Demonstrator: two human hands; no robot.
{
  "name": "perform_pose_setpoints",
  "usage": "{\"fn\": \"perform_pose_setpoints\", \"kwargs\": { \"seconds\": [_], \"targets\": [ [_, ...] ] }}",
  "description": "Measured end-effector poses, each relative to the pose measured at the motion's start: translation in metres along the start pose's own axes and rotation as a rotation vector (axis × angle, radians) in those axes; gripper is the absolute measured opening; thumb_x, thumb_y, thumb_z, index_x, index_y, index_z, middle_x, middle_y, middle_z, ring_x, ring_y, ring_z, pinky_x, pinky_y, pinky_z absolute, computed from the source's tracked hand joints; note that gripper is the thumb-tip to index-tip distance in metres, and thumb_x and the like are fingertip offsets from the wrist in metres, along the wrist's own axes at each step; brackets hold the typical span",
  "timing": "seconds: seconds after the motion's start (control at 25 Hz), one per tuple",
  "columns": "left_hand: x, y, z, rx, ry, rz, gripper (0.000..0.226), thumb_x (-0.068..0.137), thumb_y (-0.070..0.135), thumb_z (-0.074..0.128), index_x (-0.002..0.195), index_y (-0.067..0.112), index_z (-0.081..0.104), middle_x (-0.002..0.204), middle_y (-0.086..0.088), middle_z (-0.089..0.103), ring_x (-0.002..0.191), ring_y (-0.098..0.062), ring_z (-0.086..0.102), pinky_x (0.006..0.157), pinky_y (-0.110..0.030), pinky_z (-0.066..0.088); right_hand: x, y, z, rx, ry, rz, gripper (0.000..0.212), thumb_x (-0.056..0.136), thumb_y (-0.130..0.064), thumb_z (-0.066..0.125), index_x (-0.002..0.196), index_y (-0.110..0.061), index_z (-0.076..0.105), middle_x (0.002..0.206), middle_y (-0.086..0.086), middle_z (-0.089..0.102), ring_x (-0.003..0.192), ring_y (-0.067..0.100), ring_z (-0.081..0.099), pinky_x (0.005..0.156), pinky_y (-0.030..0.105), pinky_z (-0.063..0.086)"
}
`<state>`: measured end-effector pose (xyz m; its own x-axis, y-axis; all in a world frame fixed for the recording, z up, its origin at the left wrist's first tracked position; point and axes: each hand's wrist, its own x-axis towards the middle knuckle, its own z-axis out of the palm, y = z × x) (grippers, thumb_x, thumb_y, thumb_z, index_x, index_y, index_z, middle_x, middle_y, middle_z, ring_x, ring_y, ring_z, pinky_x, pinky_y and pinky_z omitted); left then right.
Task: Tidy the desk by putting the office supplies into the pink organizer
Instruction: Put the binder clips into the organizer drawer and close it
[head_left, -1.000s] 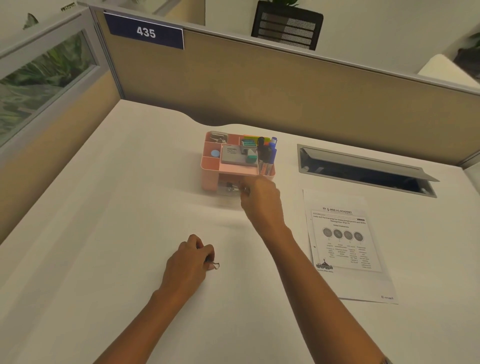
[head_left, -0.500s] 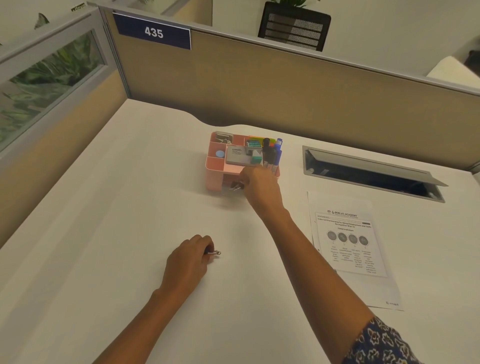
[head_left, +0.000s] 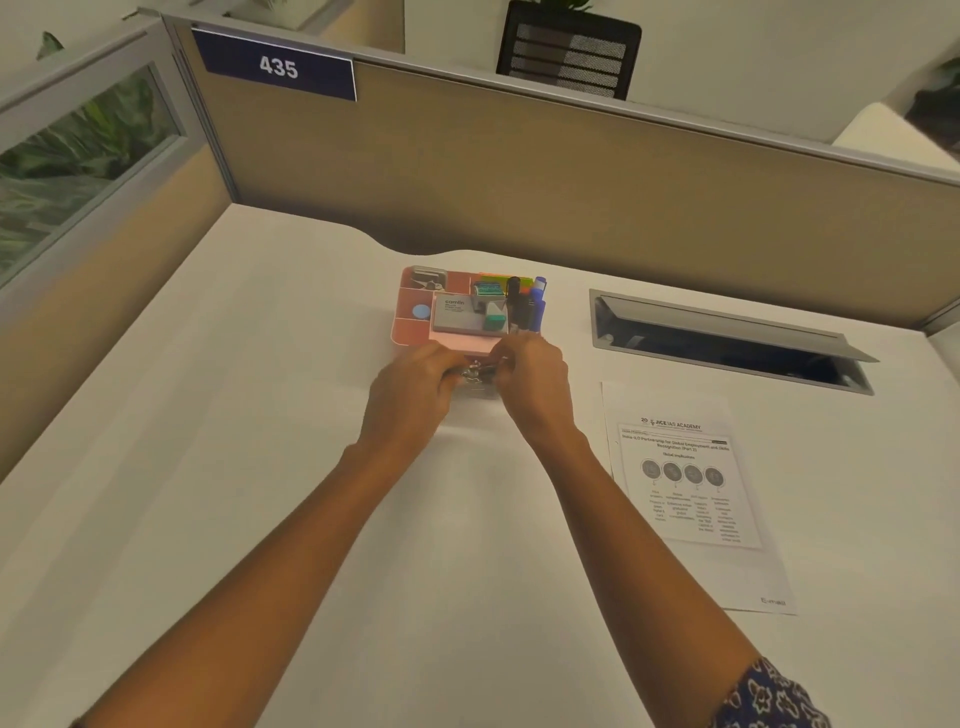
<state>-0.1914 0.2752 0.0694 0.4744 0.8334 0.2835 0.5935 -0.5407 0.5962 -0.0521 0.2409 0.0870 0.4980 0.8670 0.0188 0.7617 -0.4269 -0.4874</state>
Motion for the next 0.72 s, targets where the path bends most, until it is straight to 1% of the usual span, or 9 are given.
{"fn": "perform_pose_setpoints", "kwargs": {
  "seconds": [0.12,0.2,0.32,0.44,0.52,0.6,0.64,0.72],
  "targets": [
    [0.021,0.006,0.011,0.094,-0.085,0.019,0.029,0.087,0.02,0.064,0.115,0.012,0.066,0.116,-0.008,0.067,0.102,-0.027,0.062,0.093,-0.036,0.048,0.003,0.003,-0.001,0.001,0.0,0.014,0.026,0.087,-0.018,0.068,0.112,-0.012,0.067,0.117,0.008,0.065,0.098,0.022,0.062,0.092,0.028,0.049],
    [0.026,0.003,0.014,0.115,-0.115,0.037,0.028,0.087,0.019,0.064,0.114,0.011,0.066,0.116,-0.009,0.067,0.103,-0.028,0.061,0.094,-0.037,0.047,0.003,0.005,-0.001,0.009,0.0,0.003,0.026,0.087,-0.019,0.068,0.112,-0.012,0.067,0.117,0.008,0.064,0.099,0.022,0.062,0.093,0.028,0.049],
    [0.026,-0.002,0.017,0.134,-0.081,0.068,0.029,0.084,0.018,0.068,0.112,0.014,0.067,0.116,-0.007,0.067,0.104,-0.028,0.061,0.091,-0.041,0.049,0.004,0.012,-0.004,0.016,0.005,0.002,0.025,0.088,-0.019,0.067,0.112,-0.013,0.066,0.12,0.007,0.063,0.101,0.021,0.061,0.092,0.027,0.049],
    [0.019,-0.015,0.014,0.213,-0.011,0.065,0.042,0.077,0.029,0.075,0.115,0.014,0.064,0.118,-0.007,0.063,0.108,-0.028,0.056,0.087,-0.045,0.051,-0.002,0.02,-0.004,0.055,0.041,-0.013,0.026,0.09,-0.019,0.063,0.116,-0.013,0.064,0.123,0.007,0.062,0.104,0.022,0.06,0.09,0.027,0.049],
    [0.012,-0.025,0.012,0.276,-0.001,0.075,0.059,0.07,0.039,0.079,0.12,0.013,0.06,0.121,-0.009,0.06,0.111,-0.03,0.052,0.087,-0.047,0.048,-0.009,0.026,0.0,0.056,0.054,-0.059,0.033,0.091,-0.024,0.061,0.123,-0.016,0.06,0.13,0.006,0.059,0.112,0.022,0.055,0.093,0.03,0.048],
    [0.008,-0.034,0.013,0.315,-0.015,0.07,0.071,0.065,0.043,0.081,0.124,0.012,0.057,0.124,-0.011,0.058,0.114,-0.032,0.052,0.092,-0.049,0.043,-0.014,0.03,0.007,0.028,0.018,-0.106,0.045,0.088,-0.031,0.065,0.13,-0.019,0.055,0.138,0.003,0.051,0.122,0.021,0.047,0.098,0.032,0.045],
    [0.007,-0.037,0.014,0.333,-0.027,0.066,0.073,0.064,0.043,0.082,0.125,0.011,0.056,0.125,-0.012,0.058,0.115,-0.033,0.051,0.094,-0.05,0.042,-0.015,0.031,0.011,0.005,-0.006,-0.124,0.051,0.086,-0.033,0.067,0.133,-0.021,0.051,0.142,0.002,0.047,0.126,0.021,0.043,0.101,0.033,0.043],
    [0.009,-0.04,0.017,0.376,-0.039,0.06,0.069,0.066,0.038,0.082,0.124,0.011,0.056,0.124,-0.012,0.058,0.114,-0.033,0.052,0.095,-0.05,0.041,-0.013,0.033,0.019,-0.072,-0.028,-0.166,0.058,0.084,-0.034,0.07,0.136,-0.02,0.047,0.145,0.003,0.042,0.131,0.023,0.038,0.103,0.037,0.042]
  ]
}}
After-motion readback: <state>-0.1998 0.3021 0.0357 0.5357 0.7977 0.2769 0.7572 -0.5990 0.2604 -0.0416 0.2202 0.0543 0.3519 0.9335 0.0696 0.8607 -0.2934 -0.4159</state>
